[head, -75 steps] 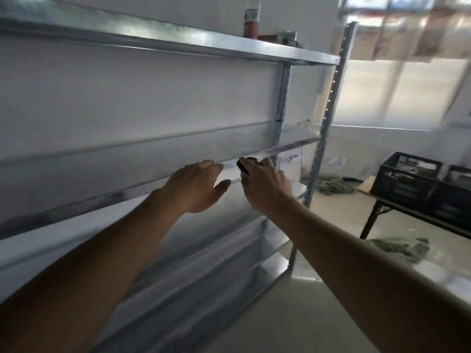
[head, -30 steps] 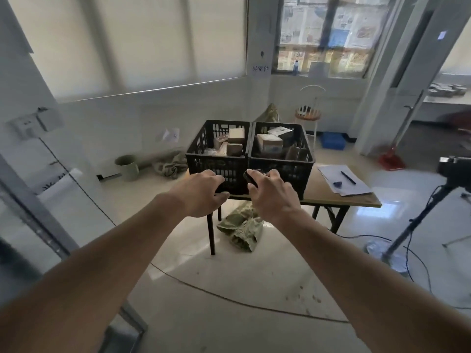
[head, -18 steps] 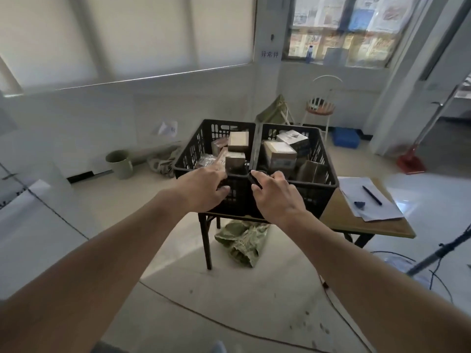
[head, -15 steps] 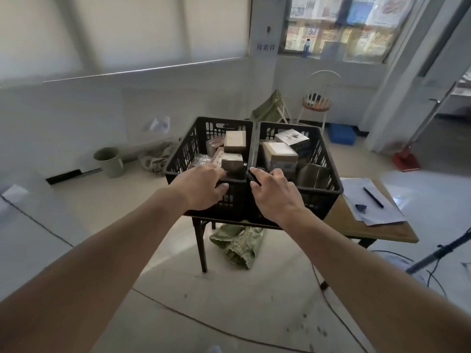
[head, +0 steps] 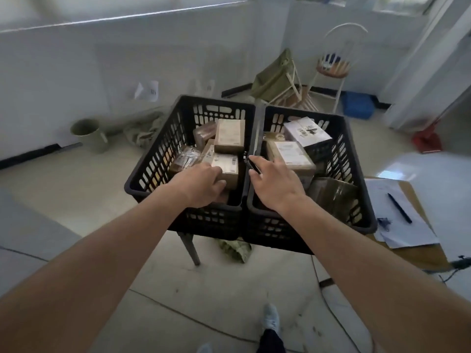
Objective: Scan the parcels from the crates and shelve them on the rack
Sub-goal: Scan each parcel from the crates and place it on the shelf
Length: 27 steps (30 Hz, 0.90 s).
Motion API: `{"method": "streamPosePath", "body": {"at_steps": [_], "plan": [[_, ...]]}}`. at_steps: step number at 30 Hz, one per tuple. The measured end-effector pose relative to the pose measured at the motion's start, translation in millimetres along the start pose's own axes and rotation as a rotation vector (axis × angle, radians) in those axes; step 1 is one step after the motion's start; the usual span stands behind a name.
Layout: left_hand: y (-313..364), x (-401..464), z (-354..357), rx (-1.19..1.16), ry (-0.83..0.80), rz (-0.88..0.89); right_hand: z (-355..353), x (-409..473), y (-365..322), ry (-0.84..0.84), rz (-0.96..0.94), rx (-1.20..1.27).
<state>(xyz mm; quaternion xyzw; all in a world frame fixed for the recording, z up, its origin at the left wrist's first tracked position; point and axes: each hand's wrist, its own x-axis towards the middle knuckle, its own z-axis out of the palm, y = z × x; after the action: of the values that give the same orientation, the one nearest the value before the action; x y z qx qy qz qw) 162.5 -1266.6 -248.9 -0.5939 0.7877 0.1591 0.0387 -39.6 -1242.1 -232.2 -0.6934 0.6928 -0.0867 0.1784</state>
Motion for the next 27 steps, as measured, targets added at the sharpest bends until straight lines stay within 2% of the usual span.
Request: {"method": "streamPosePath", "body": {"at_steps": [11,17,23,27], "plan": [[9,89,27,-0.14,-0.013,-0.398,-1,112,34,-0.13,-0.231,-0.023],[11,121,35,-0.367,-0.074,-0.615,-3,147,39,-0.168,-0.256,0.024],[5,143,36,-0.582,-0.146,-0.683,-4,163,43,-0.186,-0.227,0.054],[0,146,26,-0.626,-0.243,-0.667,-8,168,41,-0.195,-0.239,0.063]]}}
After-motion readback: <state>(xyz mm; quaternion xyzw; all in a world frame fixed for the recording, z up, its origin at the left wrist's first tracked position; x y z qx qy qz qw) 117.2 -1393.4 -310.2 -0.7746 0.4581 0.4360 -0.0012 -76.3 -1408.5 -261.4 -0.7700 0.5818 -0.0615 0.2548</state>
